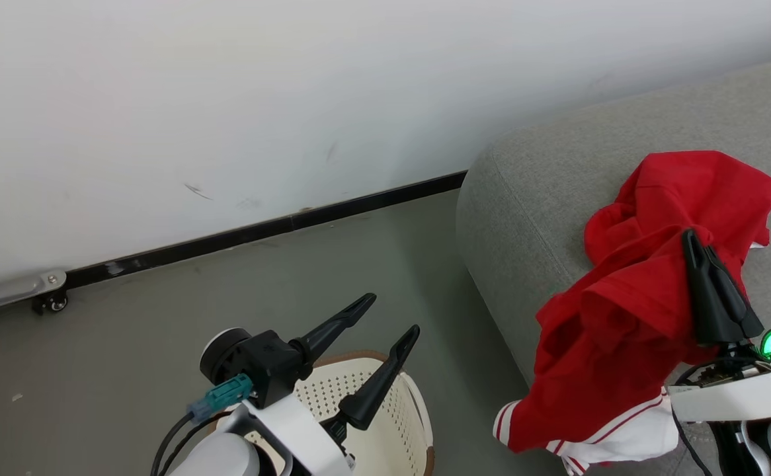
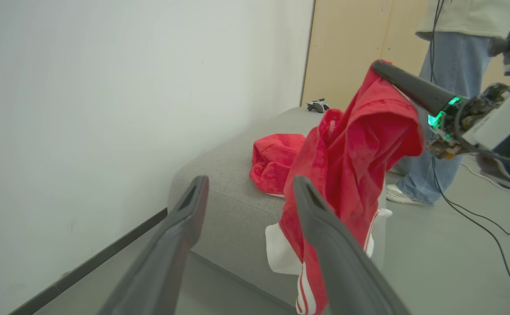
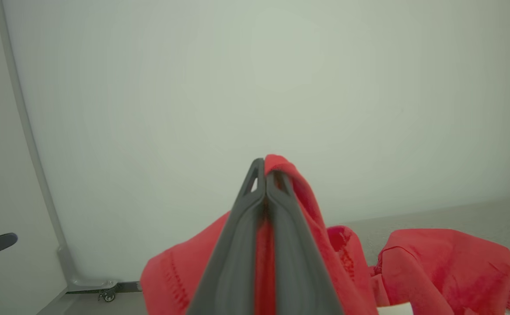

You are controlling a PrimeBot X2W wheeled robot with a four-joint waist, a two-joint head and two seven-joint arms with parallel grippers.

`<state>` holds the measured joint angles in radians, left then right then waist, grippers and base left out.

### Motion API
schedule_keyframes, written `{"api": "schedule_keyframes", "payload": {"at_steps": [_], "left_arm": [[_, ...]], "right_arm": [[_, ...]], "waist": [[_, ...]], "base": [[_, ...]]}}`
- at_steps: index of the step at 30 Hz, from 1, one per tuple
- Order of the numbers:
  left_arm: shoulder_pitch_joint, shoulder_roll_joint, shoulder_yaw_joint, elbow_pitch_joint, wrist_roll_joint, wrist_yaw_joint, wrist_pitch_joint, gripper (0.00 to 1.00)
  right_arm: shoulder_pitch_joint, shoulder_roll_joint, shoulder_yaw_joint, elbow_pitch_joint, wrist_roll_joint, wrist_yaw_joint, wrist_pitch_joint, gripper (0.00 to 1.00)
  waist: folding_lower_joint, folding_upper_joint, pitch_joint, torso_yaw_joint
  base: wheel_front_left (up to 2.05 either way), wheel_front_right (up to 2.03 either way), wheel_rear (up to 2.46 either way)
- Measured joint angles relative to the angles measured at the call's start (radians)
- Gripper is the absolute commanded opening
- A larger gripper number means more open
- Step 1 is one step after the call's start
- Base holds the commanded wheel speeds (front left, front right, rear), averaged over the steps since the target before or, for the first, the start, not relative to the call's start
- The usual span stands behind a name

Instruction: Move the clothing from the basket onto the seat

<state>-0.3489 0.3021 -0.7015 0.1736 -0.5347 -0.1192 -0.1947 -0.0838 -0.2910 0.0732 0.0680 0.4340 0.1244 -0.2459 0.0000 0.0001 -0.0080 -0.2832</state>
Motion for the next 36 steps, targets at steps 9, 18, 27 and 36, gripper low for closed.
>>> {"api": "schedule_keyframes", "payload": {"at_steps": [9, 18, 27, 36], "left_arm": [[0.0, 0.012, 0.007, -0.033, 0.003, 0.0, -0.001, 1.0], [0.0, 0.039, 0.022, -0.066, 0.019, 0.005, -0.001, 1.0], [-0.006, 0.065, 0.051, -0.116, 0.029, 0.024, 0.001, 1.0], [-0.032, 0.073, 0.062, -0.171, 0.045, 0.041, 0.018, 1.0]], "right_arm": [[-0.157, -0.049, 0.038, 0.022, 0.034, 0.0, 0.062, 0.0], [-0.345, -0.081, 0.021, 0.07, 0.071, 0.0, 0.115, 0.0], [-0.611, -0.161, -0.083, 0.139, 0.095, 0.0, 0.163, 0.0], [-0.76, -0.233, -0.134, 0.273, 0.092, 0.0, 0.221, 0.0]], "waist": [[0.0, 0.0, 0.031, -0.02], [0.0001, 0.0, 0.072, -0.02], [0.0, 0.0, 0.122, -0.015], [0.0, 0.0, 0.18, -0.004]], "base": [[0.0, 0.0, 0.0], [0.0, 0.0, 0.0], [0.0, 0.0, 0.0], [0.0, 0.0, 0.0]]}}
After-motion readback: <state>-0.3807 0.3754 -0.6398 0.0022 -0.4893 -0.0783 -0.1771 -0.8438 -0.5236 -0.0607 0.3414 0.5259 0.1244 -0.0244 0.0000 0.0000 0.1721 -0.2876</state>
